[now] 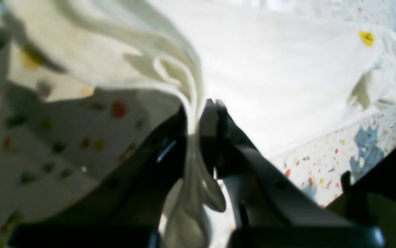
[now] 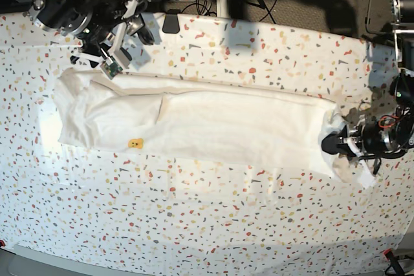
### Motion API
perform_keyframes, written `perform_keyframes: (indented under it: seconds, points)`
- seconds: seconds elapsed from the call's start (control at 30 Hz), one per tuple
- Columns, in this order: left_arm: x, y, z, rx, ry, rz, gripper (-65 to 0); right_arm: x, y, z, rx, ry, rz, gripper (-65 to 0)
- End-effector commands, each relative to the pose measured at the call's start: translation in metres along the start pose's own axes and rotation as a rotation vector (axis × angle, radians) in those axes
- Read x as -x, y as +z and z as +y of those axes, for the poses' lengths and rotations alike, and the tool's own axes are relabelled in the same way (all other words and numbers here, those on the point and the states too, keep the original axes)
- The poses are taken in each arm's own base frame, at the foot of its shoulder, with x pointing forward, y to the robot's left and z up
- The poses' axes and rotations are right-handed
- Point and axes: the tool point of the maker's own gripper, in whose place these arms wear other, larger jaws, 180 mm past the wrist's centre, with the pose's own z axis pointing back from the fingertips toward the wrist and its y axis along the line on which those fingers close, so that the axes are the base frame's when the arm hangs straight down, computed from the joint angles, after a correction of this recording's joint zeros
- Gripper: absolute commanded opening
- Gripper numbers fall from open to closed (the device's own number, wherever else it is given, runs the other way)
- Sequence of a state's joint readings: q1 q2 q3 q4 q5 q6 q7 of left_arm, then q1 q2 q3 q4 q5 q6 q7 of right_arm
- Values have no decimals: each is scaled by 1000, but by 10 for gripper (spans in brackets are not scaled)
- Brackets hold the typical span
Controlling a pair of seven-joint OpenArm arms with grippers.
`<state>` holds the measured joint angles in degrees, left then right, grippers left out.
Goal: Fold the T-shirt properly
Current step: 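Grasp the shirt end with the left gripper and fold it toward the right gripper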
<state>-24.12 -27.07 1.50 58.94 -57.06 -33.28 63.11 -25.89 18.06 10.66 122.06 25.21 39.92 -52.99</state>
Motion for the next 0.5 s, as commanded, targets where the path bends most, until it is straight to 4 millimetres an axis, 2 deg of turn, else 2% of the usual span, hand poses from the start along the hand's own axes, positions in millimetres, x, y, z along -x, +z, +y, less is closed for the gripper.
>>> perform_keyframes:
  seconds: [0.0,0.13,0.23,0.33,0.47]
  points:
    - [-23,4,-9,10,-32,-52,-650,-10,4,-1,3,17,-38,-308]
    - [-23,-22,-37,40,-45,-41,-650,-11,4,-1,3,17,-39,-308]
    - [-18,-46,-66,111,-25,-35,-650,-11,4,-1,4,18,-42,-308]
    - [-4,-71,-98,190,5,-24,-650,-11,4,-1,4,18,-43,-308]
    - [26,-102,-140,278,58,4,-650,-12,4,-1,4,18,-46,-308]
